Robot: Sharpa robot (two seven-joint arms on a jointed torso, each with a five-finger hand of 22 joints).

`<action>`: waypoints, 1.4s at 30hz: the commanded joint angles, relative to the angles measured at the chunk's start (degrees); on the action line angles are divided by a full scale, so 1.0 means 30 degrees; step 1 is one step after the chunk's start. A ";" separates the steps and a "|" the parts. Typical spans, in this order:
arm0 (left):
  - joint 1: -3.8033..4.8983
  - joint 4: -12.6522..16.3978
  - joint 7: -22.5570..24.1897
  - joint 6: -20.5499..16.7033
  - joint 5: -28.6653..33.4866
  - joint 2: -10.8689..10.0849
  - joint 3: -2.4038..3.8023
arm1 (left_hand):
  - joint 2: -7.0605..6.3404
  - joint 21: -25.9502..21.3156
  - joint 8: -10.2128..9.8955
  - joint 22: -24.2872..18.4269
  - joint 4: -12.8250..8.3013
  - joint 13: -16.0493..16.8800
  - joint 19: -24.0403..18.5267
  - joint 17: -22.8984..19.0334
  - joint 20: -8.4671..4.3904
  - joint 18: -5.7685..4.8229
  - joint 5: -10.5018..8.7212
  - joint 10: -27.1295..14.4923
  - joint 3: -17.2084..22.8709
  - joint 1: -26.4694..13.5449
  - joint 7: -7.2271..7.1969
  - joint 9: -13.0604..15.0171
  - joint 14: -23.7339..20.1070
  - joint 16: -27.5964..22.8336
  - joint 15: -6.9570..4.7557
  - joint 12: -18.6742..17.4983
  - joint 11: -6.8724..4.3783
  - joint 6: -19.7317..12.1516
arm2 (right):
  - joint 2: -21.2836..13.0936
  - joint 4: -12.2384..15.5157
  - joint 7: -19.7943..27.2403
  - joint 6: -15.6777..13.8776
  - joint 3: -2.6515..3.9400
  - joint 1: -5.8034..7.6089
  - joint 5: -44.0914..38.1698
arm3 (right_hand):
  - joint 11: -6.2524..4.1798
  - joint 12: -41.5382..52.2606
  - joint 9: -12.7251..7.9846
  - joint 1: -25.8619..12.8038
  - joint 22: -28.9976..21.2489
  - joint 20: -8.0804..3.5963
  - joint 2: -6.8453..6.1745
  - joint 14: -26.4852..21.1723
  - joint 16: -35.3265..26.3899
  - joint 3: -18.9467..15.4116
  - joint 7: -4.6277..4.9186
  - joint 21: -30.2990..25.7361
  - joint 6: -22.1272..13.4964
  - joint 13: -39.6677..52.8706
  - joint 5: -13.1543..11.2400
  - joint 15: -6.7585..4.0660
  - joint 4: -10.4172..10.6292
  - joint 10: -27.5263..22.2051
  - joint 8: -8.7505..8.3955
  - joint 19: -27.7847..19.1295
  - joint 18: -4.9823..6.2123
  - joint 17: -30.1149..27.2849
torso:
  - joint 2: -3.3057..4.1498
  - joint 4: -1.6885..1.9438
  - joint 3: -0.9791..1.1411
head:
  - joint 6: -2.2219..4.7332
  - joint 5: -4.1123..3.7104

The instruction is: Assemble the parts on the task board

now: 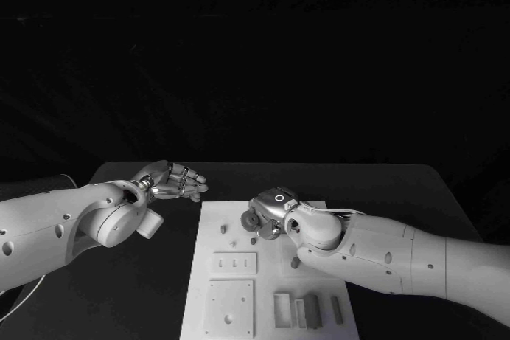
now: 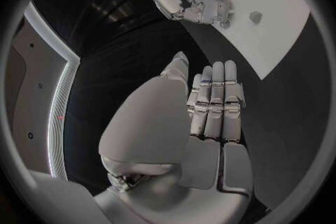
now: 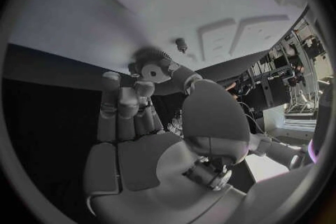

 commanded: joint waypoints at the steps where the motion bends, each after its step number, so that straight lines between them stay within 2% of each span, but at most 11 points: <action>1: 0.0043 0.0035 0.0100 0.0218 -0.0041 0.0017 0.0012 | -0.0115 -0.0090 -0.0102 0.0034 -0.0008 0.0031 0.0113 0.0021 -0.0068 0.0286 0.0001 -0.0085 0.0125 -0.0079 -0.0031 0.0008 0.0132 -0.0070 -0.0047 -0.0098 -0.0011 -0.0126 | -0.0020 0.0057 -0.0067 -0.0210 0.0002 -0.0017 0.0016 | 0.0361 0.0028 -0.0026 -0.0004 0.0262 -0.0033 -0.0267 0.0017 -0.0119 -0.0014 0.0552 -0.0122 0.0958 -0.0027 -0.0035 0.0126 0.0138 -0.0761 -0.0076 0.0040 0.0295 -0.0020 | 0.0007 -0.0002 0.0016 | 0.0007 0.0002; 15: 0.0041 0.0035 0.0102 0.0229 -0.0041 0.0036 0.0012 | -0.0114 -0.0096 -0.0105 0.0037 -0.0007 0.0034 0.0113 0.0033 -0.0067 0.0284 0.0001 -0.0085 0.0130 -0.0079 -0.0028 0.0010 0.0135 -0.0084 -0.0046 -0.0107 -0.0009 -0.0133 | 0.0070 0.0053 0.0012 -0.0249 0.0010 -0.0017 0.0221 | 0.0361 0.0060 -0.0038 0.0065 0.0269 -0.0051 -0.0222 0.0036 -0.0109 0.0034 0.0550 -0.0124 0.0988 -0.0047 -0.0029 0.0133 0.0324 -0.0764 -0.0047 0.0068 0.0295 -0.0017 | 0.0007 0.0008 -0.0004 | 0.0041 -0.0024; 24: 0.0043 0.0050 0.0094 0.0213 -0.0043 0.0030 0.0012 | -0.0110 -0.0098 -0.0109 0.0040 -0.0005 0.0037 0.0115 0.0042 -0.0066 0.0284 0.0001 -0.0085 0.0133 -0.0083 -0.0025 0.0010 0.0137 -0.0092 -0.0046 -0.0112 -0.0008 -0.0140 | 0.0181 -0.0033 0.0121 -0.0005 0.0010 -0.0017 0.0325 | 0.0209 0.0192 0.0066 0.0627 0.0330 -0.0094 0.0582 0.0091 -0.0058 -0.0077 0.0381 -0.0082 0.1516 -0.0081 -0.0051 0.0015 0.0013 -0.0711 0.0301 0.0063 0.0295 0.0003 | 0.0002 0.0022 -0.0028 | 0.0025 -0.0037; 31: 0.0043 0.0064 0.0087 0.0200 -0.0043 0.0012 0.0012 | -0.0112 -0.0101 -0.0111 0.0042 -0.0006 0.0038 0.0115 0.0048 -0.0067 0.0284 0.0001 -0.0084 0.0135 -0.0083 -0.0023 0.0011 0.0140 -0.0098 -0.0046 -0.0115 -0.0007 -0.0144 | 0.0191 -0.0125 0.0076 0.0205 0.0011 -0.0017 0.0313 | 0.0113 0.0227 0.0150 0.0688 0.0338 -0.0083 0.0772 0.0095 -0.0060 -0.0221 0.0276 -0.0077 0.1806 -0.0105 -0.0042 -0.0067 -0.0178 -0.0698 0.0486 0.0039 0.0295 0.0001 | -0.0003 0.0021 -0.0028 | 0.0016 -0.0021; 33: 0.0043 0.0070 0.0078 0.0202 -0.0043 0.0003 0.0012 | -0.0114 -0.0102 -0.0111 0.0042 -0.0006 0.0039 0.0115 0.0050 -0.0067 0.0284 0.0001 -0.0084 0.0135 -0.0084 -0.0022 0.0012 0.0141 -0.0100 -0.0046 -0.0117 -0.0007 -0.0145 | 0.0167 -0.0123 0.0019 0.0308 0.0013 -0.0017 0.0313 | 0.0106 0.0228 0.0151 0.0667 0.0338 -0.0077 0.0697 0.0088 -0.0066 -0.0269 0.0273 -0.0080 0.1793 -0.0112 -0.0046 -0.0078 -0.0212 -0.0703 0.0482 0.0029 0.0295 -0.0001 | -0.0005 0.0023 -0.0029 | 0.0007 -0.0013; 39: 0.0045 0.0083 0.0058 0.0193 -0.0043 -0.0036 0.0012 | -0.0117 -0.0104 -0.0112 0.0044 -0.0004 0.0040 0.0117 0.0055 -0.0066 0.0283 0.0001 -0.0084 0.0134 -0.0089 -0.0021 0.0013 0.0142 -0.0105 -0.0045 -0.0120 -0.0006 -0.0147 | 0.0112 -0.0172 -0.0038 0.0264 0.0013 -0.0015 0.0305 | 0.0195 0.0201 0.0055 0.0352 0.0302 -0.0027 -0.0018 0.0017 -0.0126 -0.0353 0.0375 -0.0147 0.1410 -0.0169 -0.0023 -0.0026 0.0062 -0.0786 0.0269 -0.0003 0.0295 -0.0021 | -0.0002 -0.0006 -0.0006 | 0.0015 0.0022; 42: 0.0045 0.0097 0.0063 0.0200 -0.0043 -0.0032 0.0012 | -0.0121 -0.0105 -0.0113 0.0045 -0.0004 0.0041 0.0117 0.0057 -0.0066 0.0283 0.0001 -0.0085 0.0133 -0.0091 -0.0020 0.0013 0.0142 -0.0108 -0.0045 -0.0122 -0.0006 -0.0148 | 0.0110 -0.0180 -0.0137 0.0218 0.0013 -0.0015 0.0245 | 0.0249 0.0206 0.0010 0.0293 0.0292 -0.0023 -0.0233 0.0003 -0.0133 -0.0295 0.0431 -0.0169 0.1250 -0.0184 -0.0018 0.0022 0.0264 -0.0824 0.0182 0.0004 0.0295 -0.0022 | 0.0006 -0.0019 0.0005 | 0.0016 0.0021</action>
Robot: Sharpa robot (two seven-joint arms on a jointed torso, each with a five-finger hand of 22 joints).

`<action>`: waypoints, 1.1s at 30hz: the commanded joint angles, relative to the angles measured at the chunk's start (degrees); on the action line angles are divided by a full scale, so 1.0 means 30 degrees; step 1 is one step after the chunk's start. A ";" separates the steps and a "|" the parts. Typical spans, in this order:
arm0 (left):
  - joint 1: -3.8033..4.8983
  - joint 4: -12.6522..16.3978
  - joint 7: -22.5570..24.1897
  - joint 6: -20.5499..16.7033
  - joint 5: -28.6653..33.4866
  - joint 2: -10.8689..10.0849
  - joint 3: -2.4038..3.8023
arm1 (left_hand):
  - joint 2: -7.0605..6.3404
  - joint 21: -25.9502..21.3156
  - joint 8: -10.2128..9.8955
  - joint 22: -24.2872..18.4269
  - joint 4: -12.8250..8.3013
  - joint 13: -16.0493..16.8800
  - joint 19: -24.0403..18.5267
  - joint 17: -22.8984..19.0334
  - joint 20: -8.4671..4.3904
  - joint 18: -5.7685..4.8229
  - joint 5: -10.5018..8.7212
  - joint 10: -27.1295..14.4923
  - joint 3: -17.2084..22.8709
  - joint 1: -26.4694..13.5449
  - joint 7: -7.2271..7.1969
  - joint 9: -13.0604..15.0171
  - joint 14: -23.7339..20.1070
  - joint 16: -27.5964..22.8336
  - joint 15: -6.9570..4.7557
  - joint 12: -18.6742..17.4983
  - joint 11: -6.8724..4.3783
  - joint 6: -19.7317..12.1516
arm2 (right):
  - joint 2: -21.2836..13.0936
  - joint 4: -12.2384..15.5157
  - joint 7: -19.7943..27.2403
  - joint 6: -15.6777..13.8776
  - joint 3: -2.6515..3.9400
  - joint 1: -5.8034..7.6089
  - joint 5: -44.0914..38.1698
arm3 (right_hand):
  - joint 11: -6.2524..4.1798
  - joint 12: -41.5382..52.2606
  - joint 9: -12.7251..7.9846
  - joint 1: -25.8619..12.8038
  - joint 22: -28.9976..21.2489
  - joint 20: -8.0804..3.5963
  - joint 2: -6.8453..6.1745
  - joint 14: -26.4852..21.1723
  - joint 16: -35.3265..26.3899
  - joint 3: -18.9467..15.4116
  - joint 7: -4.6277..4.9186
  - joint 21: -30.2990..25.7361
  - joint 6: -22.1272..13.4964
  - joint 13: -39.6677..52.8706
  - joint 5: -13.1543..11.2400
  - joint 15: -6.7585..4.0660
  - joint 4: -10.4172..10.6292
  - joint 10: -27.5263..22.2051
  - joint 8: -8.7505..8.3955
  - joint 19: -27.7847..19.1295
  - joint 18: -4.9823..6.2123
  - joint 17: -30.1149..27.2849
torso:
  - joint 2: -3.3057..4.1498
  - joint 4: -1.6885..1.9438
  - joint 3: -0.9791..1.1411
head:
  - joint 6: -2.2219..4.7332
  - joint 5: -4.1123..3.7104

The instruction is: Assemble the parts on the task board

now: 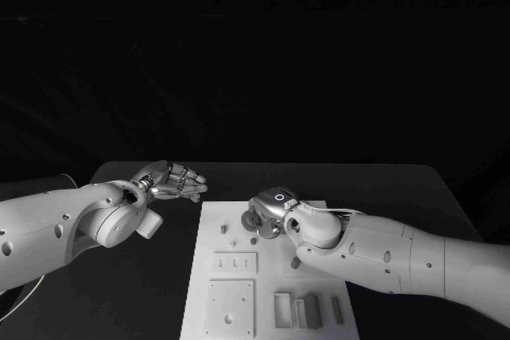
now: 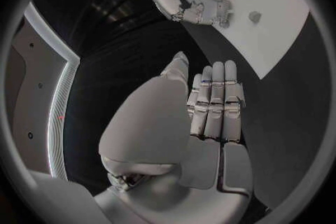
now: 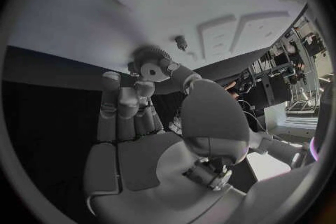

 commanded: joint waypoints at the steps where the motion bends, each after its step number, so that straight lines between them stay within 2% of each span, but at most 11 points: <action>1: 0.0045 0.0072 0.0092 0.0188 -0.0040 0.0028 0.0012 | -0.0123 -0.0106 -0.0113 0.0018 -0.0004 0.0027 0.0117 0.0030 -0.0065 0.0313 0.0001 -0.0085 0.0133 -0.0091 -0.0022 0.0013 0.0143 -0.0109 -0.0045 -0.0122 -0.0006 -0.0150 | -0.0002 0.0007 -0.0099 0.0301 -0.0007 -0.0021 -0.0118 | 0.0278 0.0051 -0.0057 -0.0033 0.0289 -0.0033 -0.0339 -0.0069 -0.0139 0.0002 0.0463 -0.0103 0.1152 -0.0030 -0.0021 0.0037 0.0276 -0.0847 -0.0165 0.0008 0.0295 -0.0025 | 0.0007 -0.0022 0.0024 | 0.0015 0.0008; 3: 0.0045 0.0068 0.0092 0.0186 -0.0042 0.0028 0.0012 | -0.0122 -0.0106 -0.0114 0.0018 -0.0004 0.0028 0.0118 0.0032 -0.0065 0.0313 0.0001 -0.0085 0.0134 -0.0092 -0.0021 0.0013 0.0144 -0.0110 -0.0045 -0.0123 -0.0005 -0.0151 | -0.0008 0.0007 -0.0099 0.0299 -0.0007 -0.0021 -0.0118 | 0.0312 0.0060 -0.0082 -0.0054 0.0285 -0.0031 -0.0495 -0.0082 -0.0141 0.0036 0.0498 -0.0118 0.1065 -0.0031 -0.0021 0.0069 0.0400 -0.0880 -0.0210 0.0007 0.0295 -0.0023 | 0.0005 -0.0007 0.0024 | 0.0008 0.0007; 11: 0.0045 0.0056 0.0084 0.0188 -0.0042 0.0021 0.0012 | -0.0124 -0.0109 -0.0116 0.0021 -0.0004 0.0030 0.0118 0.0040 -0.0066 0.0313 0.0001 -0.0085 0.0136 -0.0096 -0.0020 0.0015 0.0147 -0.0118 -0.0045 -0.0129 -0.0004 -0.0156 | -0.0032 -0.0006 -0.0063 0.0296 -0.0007 -0.0021 -0.0121 | 0.0327 0.0084 -0.0086 -0.0001 0.0290 -0.0038 -0.0609 -0.0085 -0.0134 0.0064 0.0513 -0.0120 0.1049 -0.0027 -0.0028 0.0089 0.0458 -0.0896 -0.0212 0.0011 0.0295 -0.0017 | 0.0011 -0.0004 0.0034 | -0.0011 -0.0001; 18: 0.0045 0.0050 0.0092 0.0197 -0.0047 0.0049 0.0012 | -0.0121 -0.0111 -0.0117 0.0023 -0.0002 0.0031 0.0119 0.0046 -0.0065 0.0312 0.0001 -0.0086 0.0139 -0.0100 -0.0019 0.0016 0.0149 -0.0124 -0.0045 -0.0133 -0.0004 -0.0157 | 0.0031 0.0001 0.0005 0.0094 -0.0007 -0.0021 -0.0121 | 0.0292 0.0146 -0.0035 0.0205 0.0303 -0.0060 -0.0395 -0.0057 -0.0104 0.0178 0.0470 -0.0105 0.1243 -0.0023 -0.0028 0.0074 0.0549 -0.0879 -0.0084 0.0043 0.0295 -0.0005 | 0.0007 -0.0011 0.0028 | 0.0000 0.0002; 21: 0.0045 0.0041 0.0092 0.0201 -0.0047 0.0052 0.0012 | -0.0119 -0.0112 -0.0117 0.0024 -0.0001 0.0032 0.0121 0.0048 -0.0065 0.0312 0.0001 -0.0086 0.0140 -0.0103 -0.0018 0.0016 0.0150 -0.0126 -0.0045 -0.0134 -0.0003 -0.0158 | 0.0054 -0.0023 0.0058 0.0034 -0.0007 -0.0021 -0.0121 | 0.0182 0.0216 0.0071 0.0479 0.0329 -0.0090 0.0096 0.0000 -0.0068 0.0228 0.0356 -0.0065 0.1603 -0.0026 -0.0046 -0.0005 0.0484 -0.0802 0.0145 0.0075 0.0295 0.0005 | 0.0005 0.0005 0.0023 | -0.0013 -0.0010; 24: 0.0045 0.0035 0.0097 0.0197 -0.0047 0.0052 0.0012 | -0.0116 -0.0113 -0.0117 0.0024 0.0001 0.0033 0.0121 0.0050 -0.0064 0.0311 0.0001 -0.0085 0.0141 -0.0108 -0.0018 0.0017 0.0151 -0.0128 -0.0045 -0.0135 -0.0003 -0.0158 | 0.0091 -0.0048 0.0107 -0.0133 -0.0004 -0.0021 -0.0121 | -0.0006 0.0280 0.0250 0.0749 0.0361 -0.0118 0.0852 0.0072 -0.0031 0.0115 0.0172 -0.0004 0.2112 -0.0058 -0.0057 -0.0146 0.0182 -0.0664 0.0469 0.0087 0.0295 0.0011 | 0.0000 0.0014 0.0015 | -0.0015 -0.0026; 28: 0.0045 0.0034 0.0097 0.0212 -0.0047 0.0058 0.0012 | -0.0114 -0.0114 -0.0117 0.0025 0.0003 0.0033 0.0121 0.0053 -0.0064 0.0311 0.0001 -0.0085 0.0142 -0.0113 -0.0017 0.0018 0.0153 -0.0131 -0.0045 -0.0137 -0.0002 -0.0158 | 0.0124 -0.0010 0.0104 -0.0398 0.0026 -0.0022 -0.0187 | -0.0173 0.0280 0.0432 0.0828 0.0364 -0.0139 0.1477 0.0167 -0.0003 -0.0073 -0.0020 0.0051 0.2536 -0.0137 -0.0038 -0.0290 -0.0260 -0.0491 0.0729 0.0109 0.0295 0.0008 | 0.0002 0.0007 0.0007 | -0.0012 -0.0021; 31: 0.0045 0.0034 0.0105 0.0192 -0.0047 0.0056 0.0012 | -0.0112 -0.0115 -0.0118 0.0026 0.0003 0.0034 0.0122 0.0056 -0.0064 0.0311 0.0001 -0.0085 0.0143 -0.0117 -0.0017 0.0018 0.0153 -0.0133 -0.0045 -0.0138 -0.0002 -0.0159 | 0.0137 -0.0017 0.0084 -0.0466 0.0055 -0.0022 -0.0257 | -0.0275 0.0267 0.0566 0.0791 0.0352 -0.0146 0.1667 0.0226 -0.0001 -0.0153 -0.0142 0.0073 0.2793 -0.0191 -0.0026 -0.0376 -0.0518 -0.0375 0.0882 0.0139 0.0295 0.0000 | 0.0003 0.0013 0.0013 | -0.0020 -0.0003; 33: 0.0045 0.0030 0.0099 0.0192 -0.0047 0.0050 0.0012 | -0.0112 -0.0115 -0.0118 0.0027 0.0002 0.0034 0.0122 0.0058 -0.0064 0.0311 0.0001 -0.0087 0.0144 -0.0118 -0.0017 0.0019 0.0153 -0.0136 -0.0045 -0.0141 -0.0001 -0.0160 | 0.0139 -0.0026 0.0036 -0.0506 0.0064 -0.0022 -0.0346 | -0.0298 0.0264 0.0603 0.0753 0.0351 -0.0146 0.1632 0.0244 0.0003 -0.0183 -0.0171 0.0081 0.2865 -0.0204 -0.0028 -0.0393 -0.0561 -0.0345 0.0924 0.0151 0.0295 -0.0001 | 0.0001 0.0014 0.0010 | -0.0022 -0.0003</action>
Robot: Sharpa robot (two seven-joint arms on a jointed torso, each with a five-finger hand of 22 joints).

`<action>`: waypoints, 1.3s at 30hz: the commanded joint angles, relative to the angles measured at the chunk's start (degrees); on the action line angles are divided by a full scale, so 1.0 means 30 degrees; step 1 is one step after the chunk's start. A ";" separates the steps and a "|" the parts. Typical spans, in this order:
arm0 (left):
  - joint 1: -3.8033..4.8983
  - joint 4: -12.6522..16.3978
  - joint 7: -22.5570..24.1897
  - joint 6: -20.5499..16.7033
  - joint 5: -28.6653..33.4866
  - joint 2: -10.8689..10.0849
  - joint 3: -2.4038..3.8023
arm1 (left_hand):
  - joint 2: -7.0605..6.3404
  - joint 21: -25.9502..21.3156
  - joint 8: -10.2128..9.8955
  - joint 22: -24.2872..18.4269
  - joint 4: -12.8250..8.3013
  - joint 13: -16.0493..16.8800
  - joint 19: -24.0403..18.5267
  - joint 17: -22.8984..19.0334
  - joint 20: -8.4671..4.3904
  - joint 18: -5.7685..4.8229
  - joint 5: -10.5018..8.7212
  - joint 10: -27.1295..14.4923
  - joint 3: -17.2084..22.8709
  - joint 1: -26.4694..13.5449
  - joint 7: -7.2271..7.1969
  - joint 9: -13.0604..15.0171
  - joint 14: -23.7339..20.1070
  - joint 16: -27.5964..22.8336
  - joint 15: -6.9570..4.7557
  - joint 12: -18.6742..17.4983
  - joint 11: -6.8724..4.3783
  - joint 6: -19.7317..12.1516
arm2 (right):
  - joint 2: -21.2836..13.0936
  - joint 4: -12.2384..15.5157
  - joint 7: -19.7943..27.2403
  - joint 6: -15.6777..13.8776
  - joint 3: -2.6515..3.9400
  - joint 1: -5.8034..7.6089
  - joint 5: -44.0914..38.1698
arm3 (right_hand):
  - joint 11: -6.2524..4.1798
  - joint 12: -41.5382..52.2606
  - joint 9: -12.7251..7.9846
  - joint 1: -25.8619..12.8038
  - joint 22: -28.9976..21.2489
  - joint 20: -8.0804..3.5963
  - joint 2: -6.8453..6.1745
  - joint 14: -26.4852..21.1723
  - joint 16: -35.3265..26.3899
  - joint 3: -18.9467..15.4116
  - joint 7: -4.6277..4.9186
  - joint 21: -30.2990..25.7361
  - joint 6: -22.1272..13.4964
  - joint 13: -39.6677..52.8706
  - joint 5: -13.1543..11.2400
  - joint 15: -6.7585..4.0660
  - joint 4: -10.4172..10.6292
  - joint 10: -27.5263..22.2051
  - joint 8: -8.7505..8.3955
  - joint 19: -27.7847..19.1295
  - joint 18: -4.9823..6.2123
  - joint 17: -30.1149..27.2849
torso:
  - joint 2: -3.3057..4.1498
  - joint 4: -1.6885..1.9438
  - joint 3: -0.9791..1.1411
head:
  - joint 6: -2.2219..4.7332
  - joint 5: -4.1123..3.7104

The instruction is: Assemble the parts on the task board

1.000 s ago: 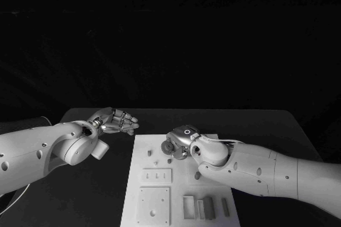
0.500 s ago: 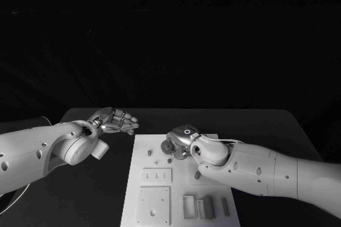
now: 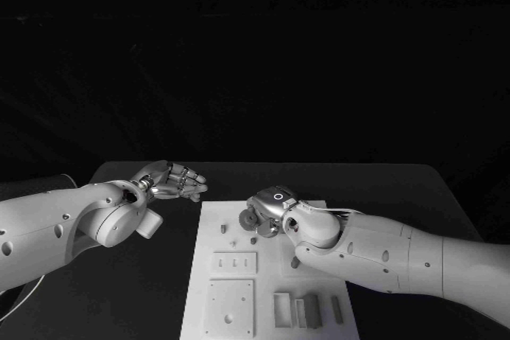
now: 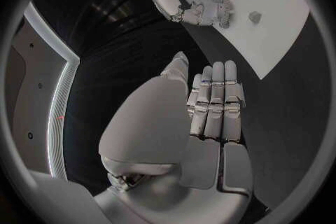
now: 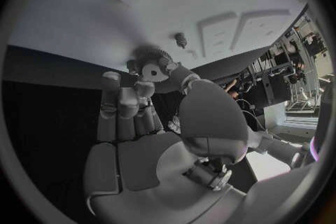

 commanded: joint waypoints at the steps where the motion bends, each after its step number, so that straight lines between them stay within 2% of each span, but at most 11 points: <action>1: 0.0045 0.0037 0.0107 0.0194 -0.0043 0.0015 0.0012 | -0.0113 -0.0116 -0.0119 0.0027 0.0001 0.0021 0.0122 0.0028 -0.0065 0.0239 0.0001 -0.0088 0.0144 -0.0117 -0.0017 0.0019 0.0153 -0.0062 -0.0044 -0.0070 -0.0001 -0.0161 | 0.0019 0.0005 0.0019 -0.0318 0.0022 -0.0009 -0.0337 | -0.0312 0.0067 0.0143 0.0046 0.0348 -0.0160 0.0192 0.0139 0.0080 -0.0031 -0.0186 0.0084 0.2904 -0.0035 -0.0005 -0.0219 -0.0116 -0.0328 0.0120 0.0044 0.0294 -0.0003 | -0.0005 0.0006 -0.0005 | -0.0007 0.0014; 11: 0.0045 0.0053 0.0092 0.0191 -0.0049 -0.0005 0.0012 | -0.0114 -0.0122 -0.0120 0.0030 -0.0004 0.0023 0.0120 0.0040 -0.0066 0.0240 0.0001 -0.0093 0.0150 -0.0116 -0.0016 0.0022 0.0155 -0.0074 -0.0045 -0.0080 0.0001 -0.0165 | 0.0008 0.0104 -0.0060 -0.0469 0.0158 -0.0009 -0.0385 | -0.0341 0.0041 0.0192 -0.0050 0.0335 -0.0166 -0.0017 0.0169 0.0072 -0.0057 -0.0207 0.0085 0.2904 -0.0073 -0.0001 -0.0258 -0.0179 -0.0275 0.0117 0.0074 0.0294 -0.0010 | -0.0004 -0.0024 -0.0003 | 0.0002 0.0034; 16: 0.0045 0.0055 0.0081 0.0185 -0.0051 -0.0003 0.0012 | -0.0117 -0.0125 -0.0121 0.0031 -0.0005 0.0024 0.0120 0.0044 -0.0066 0.0240 0.0001 -0.0093 0.0151 -0.0116 -0.0016 0.0023 0.0157 -0.0079 -0.0045 -0.0083 0.0001 -0.0166 | 0.0145 0.0036 -0.0029 -0.0199 0.0170 -0.0007 -0.0374 | -0.0299 -0.0001 0.0175 -0.0152 0.0312 -0.0170 -0.0307 0.0160 0.0034 -0.0013 -0.0157 0.0056 0.2737 -0.0108 0.0010 -0.0257 -0.0125 -0.0271 0.0004 0.0087 0.0294 -0.0027 | -0.0001 -0.0010 0.0002 | -0.0012 0.0034; 20: 0.0046 0.0066 0.0068 0.0178 -0.0053 -0.0009 0.0012 | -0.0119 -0.0126 -0.0121 0.0032 -0.0006 0.0025 0.0120 0.0048 -0.0066 0.0240 0.0001 -0.0092 0.0153 -0.0115 -0.0016 0.0024 0.0157 -0.0084 -0.0045 -0.0085 0.0001 -0.0166 | 0.0294 -0.0107 -0.0075 0.0134 0.0170 -0.0003 -0.0365 | -0.0212 -0.0055 0.0134 -0.0284 0.0288 -0.0167 -0.0760 0.0121 -0.0018 0.0115 -0.0060 -0.0002 0.2482 -0.0141 0.0009 -0.0198 0.0080 -0.0319 -0.0180 0.0083 0.0294 -0.0043 | -0.0006 -0.0015 -0.0001 | -0.0029 0.0023; 26: 0.0048 0.0094 0.0059 0.0176 -0.0053 0.0001 0.0014 | -0.0124 -0.0129 -0.0121 0.0033 -0.0007 0.0027 0.0118 0.0051 -0.0066 0.0240 0.0001 -0.0092 0.0153 -0.0115 -0.0016 0.0025 0.0156 -0.0088 -0.0045 -0.0086 0.0001 -0.0167 | 0.0539 -0.0345 -0.0086 0.0806 0.0165 0.0000 -0.0266 | -0.0060 -0.0110 0.0025 -0.0441 0.0278 -0.0129 -0.1219 0.0001 -0.0085 0.0238 0.0102 -0.0091 0.2057 -0.0149 0.0002 -0.0076 0.0429 -0.0496 -0.0472 0.0002 0.0294 -0.0050 | -0.0007 -0.0018 -0.0012 | -0.0024 -0.0006; 39: 0.0048 0.0114 0.0041 0.0176 -0.0053 -0.0012 0.0014 | -0.0135 -0.0137 -0.0120 0.0036 -0.0004 0.0031 0.0114 0.0063 -0.0063 0.0238 0.0001 -0.0088 0.0156 -0.0118 -0.0016 0.0029 0.0153 -0.0106 -0.0042 -0.0093 0.0001 -0.0167 | 0.0684 -0.0433 -0.0084 0.0685 0.0163 0.0000 -0.0236 | 0.0049 -0.0103 -0.0058 -0.0455 0.0293 -0.0088 -0.1397 -0.0107 -0.0121 0.0293 0.0218 -0.0142 0.1794 -0.0124 -0.0008 0.0027 0.0666 -0.0657 -0.0653 -0.0074 0.0294 -0.0046 | -0.0010 0.0007 -0.0012 | -0.0040 -0.0004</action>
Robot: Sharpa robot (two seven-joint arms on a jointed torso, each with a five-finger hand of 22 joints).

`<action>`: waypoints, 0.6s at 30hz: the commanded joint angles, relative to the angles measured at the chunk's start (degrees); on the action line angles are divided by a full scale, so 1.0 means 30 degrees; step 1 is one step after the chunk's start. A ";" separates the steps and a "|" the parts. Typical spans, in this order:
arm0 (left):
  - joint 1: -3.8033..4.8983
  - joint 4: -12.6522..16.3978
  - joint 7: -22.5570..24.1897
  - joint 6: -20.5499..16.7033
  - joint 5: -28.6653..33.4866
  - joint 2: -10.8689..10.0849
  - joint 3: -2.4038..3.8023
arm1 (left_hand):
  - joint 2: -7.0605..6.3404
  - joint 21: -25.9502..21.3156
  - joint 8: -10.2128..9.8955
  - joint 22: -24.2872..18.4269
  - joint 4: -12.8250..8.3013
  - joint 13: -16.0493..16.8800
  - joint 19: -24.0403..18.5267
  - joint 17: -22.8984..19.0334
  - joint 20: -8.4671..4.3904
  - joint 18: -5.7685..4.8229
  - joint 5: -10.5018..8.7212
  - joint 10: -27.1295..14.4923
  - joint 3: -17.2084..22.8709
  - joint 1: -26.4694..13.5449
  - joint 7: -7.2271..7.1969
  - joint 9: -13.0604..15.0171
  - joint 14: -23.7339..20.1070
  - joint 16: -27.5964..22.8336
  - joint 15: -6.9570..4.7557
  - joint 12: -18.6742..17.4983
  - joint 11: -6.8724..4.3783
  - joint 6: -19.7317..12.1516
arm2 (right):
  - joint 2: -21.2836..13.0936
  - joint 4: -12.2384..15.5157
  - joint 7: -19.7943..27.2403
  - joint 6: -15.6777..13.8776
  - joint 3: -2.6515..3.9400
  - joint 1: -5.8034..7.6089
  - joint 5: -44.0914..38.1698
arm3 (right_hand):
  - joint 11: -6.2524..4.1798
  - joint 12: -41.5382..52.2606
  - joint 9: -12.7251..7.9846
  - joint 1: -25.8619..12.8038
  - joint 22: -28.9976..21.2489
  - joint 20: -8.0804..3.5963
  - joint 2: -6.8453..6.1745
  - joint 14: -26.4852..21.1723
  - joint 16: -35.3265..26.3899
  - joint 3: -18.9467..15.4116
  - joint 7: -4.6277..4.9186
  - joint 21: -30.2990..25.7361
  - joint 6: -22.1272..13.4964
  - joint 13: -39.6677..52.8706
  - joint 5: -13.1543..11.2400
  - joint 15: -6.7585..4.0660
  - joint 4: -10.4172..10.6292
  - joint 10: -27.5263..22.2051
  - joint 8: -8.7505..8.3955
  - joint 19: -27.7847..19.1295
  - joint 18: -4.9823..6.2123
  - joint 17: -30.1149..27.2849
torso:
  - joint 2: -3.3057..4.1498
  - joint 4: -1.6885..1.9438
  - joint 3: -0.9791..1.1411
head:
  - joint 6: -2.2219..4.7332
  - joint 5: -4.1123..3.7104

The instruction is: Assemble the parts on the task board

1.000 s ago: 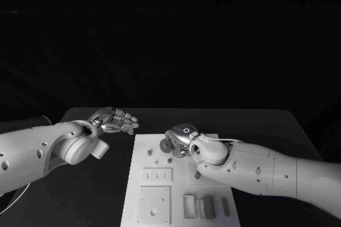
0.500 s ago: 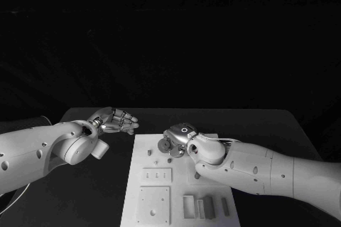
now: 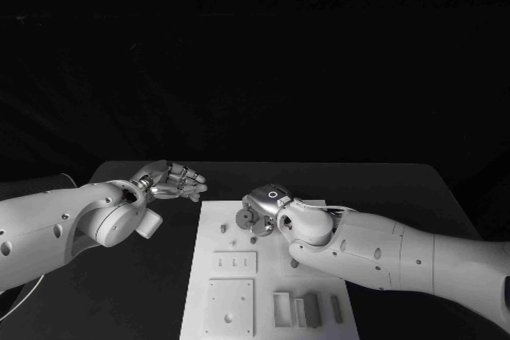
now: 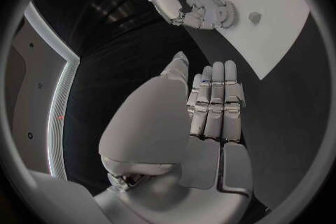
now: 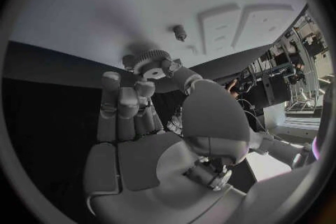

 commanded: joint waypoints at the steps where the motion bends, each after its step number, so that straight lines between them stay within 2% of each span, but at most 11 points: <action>1: 0.0048 0.0063 0.0088 0.0176 -0.0046 0.0018 0.0012 | -0.0135 -0.0065 -0.0120 0.0032 -0.0004 0.0021 0.0114 0.0032 -0.0064 0.0239 0.0001 -0.0088 0.0157 -0.0119 -0.0016 0.0029 0.0083 -0.0107 0.0029 -0.0093 0.0001 -0.0168 | 0.0029 0.0017 -0.0026 0.0384 -0.0012 -0.0022 -0.0159 | 0.0079 -0.0100 -0.0009 -0.0001 0.0293 0.0005 -0.0117 -0.0102 -0.0121 0.0006 0.0274 -0.0067 0.1739 0.0008 0.0046 0.0022 0.0121 -0.0688 -0.0070 -0.0091 0.0293 -0.0022 | 0.0002 0.0005 -0.0003 | 0.0009 0.0017; 10: 0.0044 -0.0128 0.0123 0.0174 -0.0091 0.0160 0.0012 | -0.0135 -0.0069 -0.0120 0.0034 -0.0003 0.0023 0.0113 0.0038 -0.0063 0.0238 0.0001 -0.0087 0.0161 -0.0123 -0.0016 0.0031 0.0084 -0.0115 0.0030 -0.0097 0.0002 -0.0168 | -0.0084 0.0019 0.0110 0.0569 -0.0014 -0.0023 0.0057 | 0.0094 -0.0082 -0.0022 0.0047 0.0300 0.0006 -0.0140 -0.0109 -0.0115 0.0012 0.0293 -0.0069 0.1695 0.0019 0.0041 0.0036 0.0132 -0.0705 -0.0098 -0.0098 0.0293 -0.0016 | 0.0014 -0.0034 0.0001 | 0.0033 0.0028; 14: 0.0037 -0.0278 0.0143 0.0215 -0.0091 0.0300 0.0010 | -0.0130 -0.0070 -0.0121 0.0035 0.0000 0.0023 0.0114 0.0041 -0.0062 0.0237 0.0001 -0.0089 0.0163 -0.0128 -0.0015 0.0031 0.0084 -0.0119 0.0031 -0.0100 0.0003 -0.0170 | -0.0112 0.0068 0.0108 0.0441 -0.0016 -0.0023 0.0115 | 0.0268 -0.0068 -0.0212 -0.0008 0.0307 0.0036 -0.0490 -0.0166 -0.0123 -0.0059 0.0485 -0.0095 0.1071 0.0034 0.0039 0.0175 0.0271 -0.0817 -0.0467 -0.0138 0.0293 -0.0006 | 0.0036 -0.0057 -0.0017 | 0.0017 -0.0034; 18: 0.0037 -0.0311 0.0167 0.0204 -0.0091 0.0320 0.0010 | -0.0127 -0.0072 -0.0124 0.0036 0.0001 0.0023 0.0114 0.0045 -0.0061 0.0237 0.0001 -0.0094 0.0163 -0.0133 -0.0013 0.0031 0.0084 -0.0123 0.0032 -0.0105 0.0006 -0.0174 | -0.0170 0.0026 0.0068 0.0300 -0.0016 -0.0025 0.0115 | 0.0456 -0.0045 -0.0389 -0.0015 0.0314 0.0055 -0.0776 -0.0201 -0.0108 -0.0089 0.0684 -0.0104 0.0554 0.0047 0.0037 0.0351 0.0453 -0.0928 -0.0758 -0.0150 0.0293 0.0013 | 0.0023 -0.0035 0.0008 | -0.0003 -0.0059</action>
